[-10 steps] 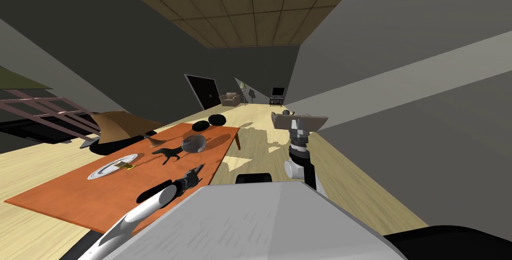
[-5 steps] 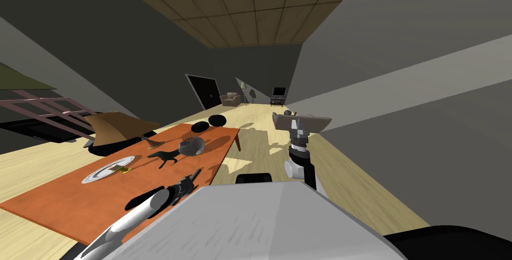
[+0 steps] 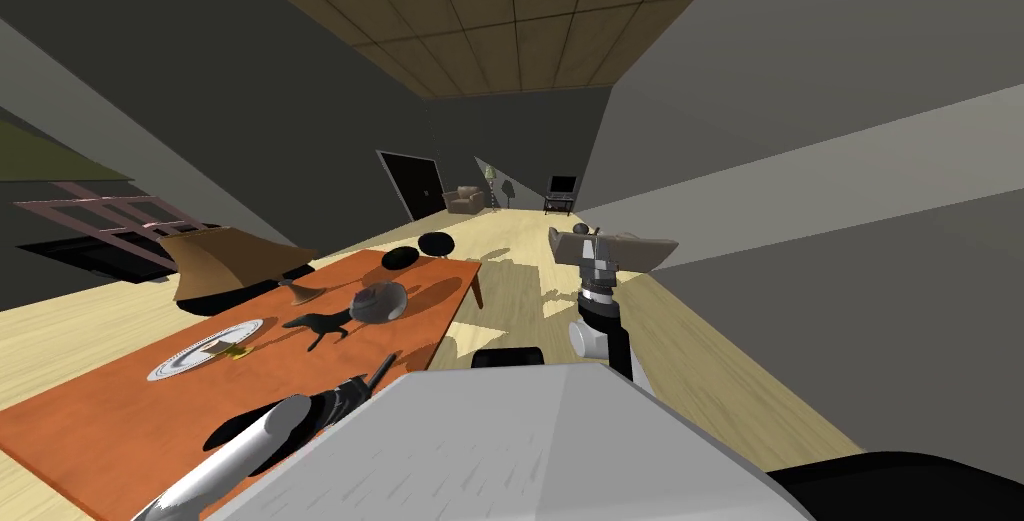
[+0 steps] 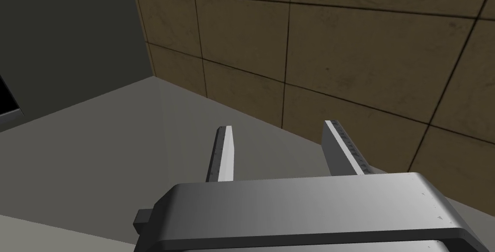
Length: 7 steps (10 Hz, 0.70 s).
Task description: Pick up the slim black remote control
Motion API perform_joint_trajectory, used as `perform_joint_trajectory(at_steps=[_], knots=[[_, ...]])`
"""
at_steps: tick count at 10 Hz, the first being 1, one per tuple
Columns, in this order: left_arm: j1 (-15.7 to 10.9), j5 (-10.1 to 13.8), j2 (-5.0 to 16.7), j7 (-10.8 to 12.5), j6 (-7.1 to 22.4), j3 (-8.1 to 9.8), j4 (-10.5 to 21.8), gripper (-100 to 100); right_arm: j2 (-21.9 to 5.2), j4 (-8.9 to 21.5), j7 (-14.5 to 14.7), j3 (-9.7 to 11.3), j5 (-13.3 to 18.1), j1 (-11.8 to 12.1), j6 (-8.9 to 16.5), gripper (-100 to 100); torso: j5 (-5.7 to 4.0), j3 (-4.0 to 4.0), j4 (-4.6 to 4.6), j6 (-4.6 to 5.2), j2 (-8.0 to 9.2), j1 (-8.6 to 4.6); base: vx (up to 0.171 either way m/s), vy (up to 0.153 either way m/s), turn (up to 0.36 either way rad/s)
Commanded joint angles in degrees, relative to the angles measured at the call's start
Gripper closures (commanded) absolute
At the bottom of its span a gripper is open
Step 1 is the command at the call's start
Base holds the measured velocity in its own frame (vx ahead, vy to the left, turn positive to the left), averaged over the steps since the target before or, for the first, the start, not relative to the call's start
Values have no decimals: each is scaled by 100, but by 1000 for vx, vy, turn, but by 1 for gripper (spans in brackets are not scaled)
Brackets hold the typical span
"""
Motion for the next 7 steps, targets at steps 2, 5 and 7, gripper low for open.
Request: perform_joint_trajectory(at_steps=[2, 5, 7], knots=[[3, 289, 100, 88, 276, 56, 312, -100, 0, 0, 0, 0, 0, 0, 0, 0, 1, -1, -1, -1, -1, 5, 130, 44, 38], [28, 622, 205, 262, 609, 99, 679, -100, 0, 0, 0, 0, 0, -1, 0, 0, 1, 16, 6, 0, 28, 4, 89, 39, 39], [47, 813, 255, 367, 796, 115, 895, -100, 0, 0, 0, 0, 0, -1, 0, 0, 0, 13, 5, 0, 25, 0, 93, 38, 37]])
